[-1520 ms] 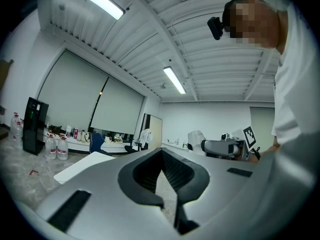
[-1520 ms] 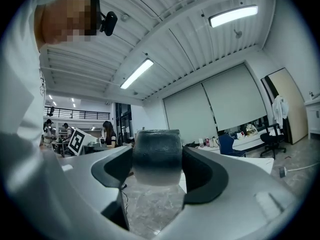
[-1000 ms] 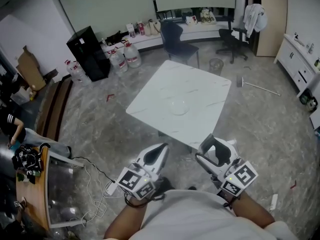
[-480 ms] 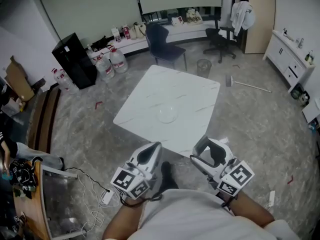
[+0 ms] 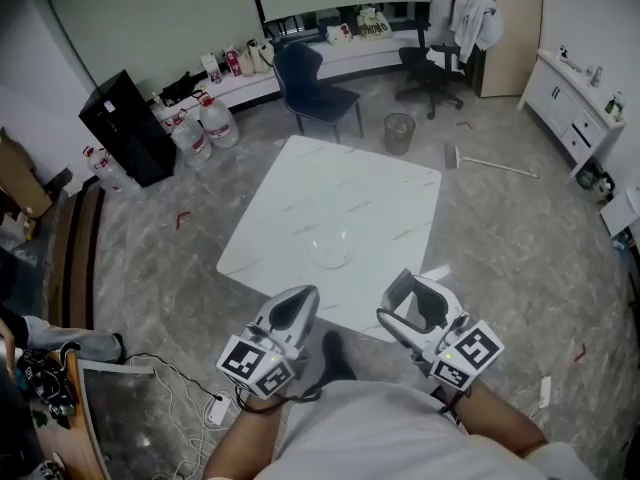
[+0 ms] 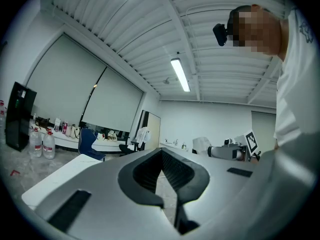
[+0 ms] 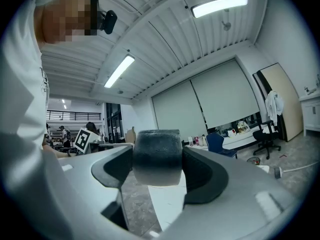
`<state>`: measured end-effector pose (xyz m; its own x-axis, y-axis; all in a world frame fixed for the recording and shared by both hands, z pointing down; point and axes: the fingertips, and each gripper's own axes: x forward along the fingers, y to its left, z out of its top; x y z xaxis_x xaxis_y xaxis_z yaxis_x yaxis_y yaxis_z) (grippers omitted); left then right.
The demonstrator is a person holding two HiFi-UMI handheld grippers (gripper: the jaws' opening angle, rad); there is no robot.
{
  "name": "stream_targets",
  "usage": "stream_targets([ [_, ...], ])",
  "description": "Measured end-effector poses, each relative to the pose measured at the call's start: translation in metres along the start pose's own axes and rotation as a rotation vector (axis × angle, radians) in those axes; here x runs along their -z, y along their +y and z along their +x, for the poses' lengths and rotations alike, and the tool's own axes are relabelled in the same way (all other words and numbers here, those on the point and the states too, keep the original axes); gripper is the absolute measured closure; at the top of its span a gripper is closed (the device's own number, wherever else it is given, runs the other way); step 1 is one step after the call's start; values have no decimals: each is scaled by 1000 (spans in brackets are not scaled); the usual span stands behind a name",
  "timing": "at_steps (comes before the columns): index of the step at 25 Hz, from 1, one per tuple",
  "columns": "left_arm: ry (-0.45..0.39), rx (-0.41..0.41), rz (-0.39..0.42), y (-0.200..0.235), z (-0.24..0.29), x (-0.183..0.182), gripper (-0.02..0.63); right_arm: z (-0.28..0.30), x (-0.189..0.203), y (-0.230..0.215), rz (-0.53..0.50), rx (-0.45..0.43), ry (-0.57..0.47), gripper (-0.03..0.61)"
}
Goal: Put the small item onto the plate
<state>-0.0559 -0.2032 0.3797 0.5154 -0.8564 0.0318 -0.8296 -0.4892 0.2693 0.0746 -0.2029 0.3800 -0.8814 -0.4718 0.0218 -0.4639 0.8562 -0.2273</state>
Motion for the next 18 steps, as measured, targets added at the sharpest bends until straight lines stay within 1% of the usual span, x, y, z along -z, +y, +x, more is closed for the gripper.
stream_targets([
  [5,32,38,0,62,35,-15,607,70,-5,-31,5,31,14,276],
  [8,50,73,-9,97,53,-23,607,107,-3,-49,9,64,29,276],
  [11,58,98,-24,133,65,-27,607,145,9,-66,-2,97,51,276],
  [14,71,101,-11,170,74,-28,607,185,23,-81,-6,106,73,276],
  [18,107,130,-18,196,84,-16,607,210,46,-99,4,144,142,276],
])
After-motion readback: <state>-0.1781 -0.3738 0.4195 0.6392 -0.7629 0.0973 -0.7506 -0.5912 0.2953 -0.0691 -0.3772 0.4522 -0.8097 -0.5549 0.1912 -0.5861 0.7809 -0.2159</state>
